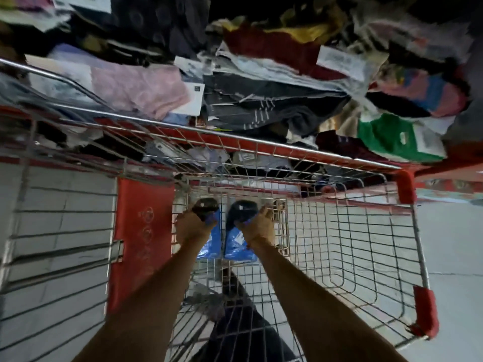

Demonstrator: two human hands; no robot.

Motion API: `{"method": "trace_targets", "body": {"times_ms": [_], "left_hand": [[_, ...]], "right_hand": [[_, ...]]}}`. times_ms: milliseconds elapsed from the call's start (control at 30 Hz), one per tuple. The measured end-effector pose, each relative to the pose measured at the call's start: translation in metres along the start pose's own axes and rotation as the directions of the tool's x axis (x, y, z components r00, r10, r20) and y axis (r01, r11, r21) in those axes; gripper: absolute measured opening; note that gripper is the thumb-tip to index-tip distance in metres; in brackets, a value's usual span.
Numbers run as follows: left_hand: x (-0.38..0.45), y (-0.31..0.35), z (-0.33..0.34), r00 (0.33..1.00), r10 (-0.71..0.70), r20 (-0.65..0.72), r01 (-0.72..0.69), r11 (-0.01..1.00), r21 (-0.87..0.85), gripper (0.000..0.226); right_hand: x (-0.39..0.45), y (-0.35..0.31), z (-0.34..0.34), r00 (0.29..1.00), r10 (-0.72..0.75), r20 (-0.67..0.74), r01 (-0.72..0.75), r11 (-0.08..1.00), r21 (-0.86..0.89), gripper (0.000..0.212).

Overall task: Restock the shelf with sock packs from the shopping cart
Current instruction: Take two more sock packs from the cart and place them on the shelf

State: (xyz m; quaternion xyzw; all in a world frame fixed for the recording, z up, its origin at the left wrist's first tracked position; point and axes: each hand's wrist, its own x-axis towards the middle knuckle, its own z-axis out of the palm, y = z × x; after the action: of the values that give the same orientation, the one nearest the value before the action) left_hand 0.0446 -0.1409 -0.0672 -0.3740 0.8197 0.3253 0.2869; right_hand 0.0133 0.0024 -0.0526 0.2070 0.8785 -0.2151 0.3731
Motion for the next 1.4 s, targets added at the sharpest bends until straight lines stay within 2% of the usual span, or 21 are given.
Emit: {"method": "trace_targets", "body": {"times_ms": [133,233,367,600,800,933,1033,1133,1267,1400], "left_hand": [[0.023,-0.009,0.02,0.998,-0.067,0.019,0.066,0.997,0.034,0.076],[0.032,-0.014,0.03,0.996,-0.074,0.042,0.073,0.997,0.024,0.09],[0.033,-0.014,0.039,0.989,-0.144,-0.021,0.143,0.989,-0.029,0.107],[0.022,-0.01,0.028,0.992,-0.107,-0.061,0.106,0.994,-0.018,0.097],[-0.01,0.005,-0.006,0.997,0.002,-0.081,-0.011,0.993,-0.114,0.079],[-0.051,0.021,-0.043,0.965,0.16,-0.207,-0.198,0.964,-0.179,0.055],[-0.083,0.033,-0.075,0.913,0.285,-0.292,-0.355,0.908,-0.222,0.06],[-0.108,0.043,-0.107,0.864,0.334,-0.376,-0.437,0.869,-0.231,0.069],[-0.143,0.055,-0.152,0.821,0.354,-0.448,-0.504,0.818,-0.277,0.045],[-0.172,0.067,-0.194,0.777,0.403,-0.485,-0.57,0.777,-0.268,0.061]], "right_hand": [[0.018,-0.011,0.03,0.996,0.073,0.042,-0.075,0.996,0.056,0.102],[0.025,-0.01,0.048,0.992,0.129,0.008,-0.128,0.991,-0.038,0.125],[0.032,-0.007,0.059,0.992,0.121,-0.041,-0.124,0.989,-0.079,0.13],[0.017,0.008,0.031,0.99,-0.016,-0.143,0.021,0.999,0.035,0.12],[-0.019,0.01,-0.013,0.955,-0.156,-0.252,0.197,0.97,0.145,0.128],[-0.059,0.002,-0.045,0.897,-0.278,-0.343,0.34,0.93,0.136,0.134],[-0.092,-0.007,-0.069,0.831,-0.353,-0.43,0.448,0.883,0.141,0.133],[-0.12,-0.017,-0.09,0.754,-0.408,-0.515,0.529,0.841,0.109,0.128],[-0.158,-0.036,-0.124,0.638,-0.477,-0.605,0.636,0.769,0.065,0.122],[-0.195,-0.059,-0.158,0.503,-0.525,-0.687,0.703,0.71,-0.029,0.119]]}}
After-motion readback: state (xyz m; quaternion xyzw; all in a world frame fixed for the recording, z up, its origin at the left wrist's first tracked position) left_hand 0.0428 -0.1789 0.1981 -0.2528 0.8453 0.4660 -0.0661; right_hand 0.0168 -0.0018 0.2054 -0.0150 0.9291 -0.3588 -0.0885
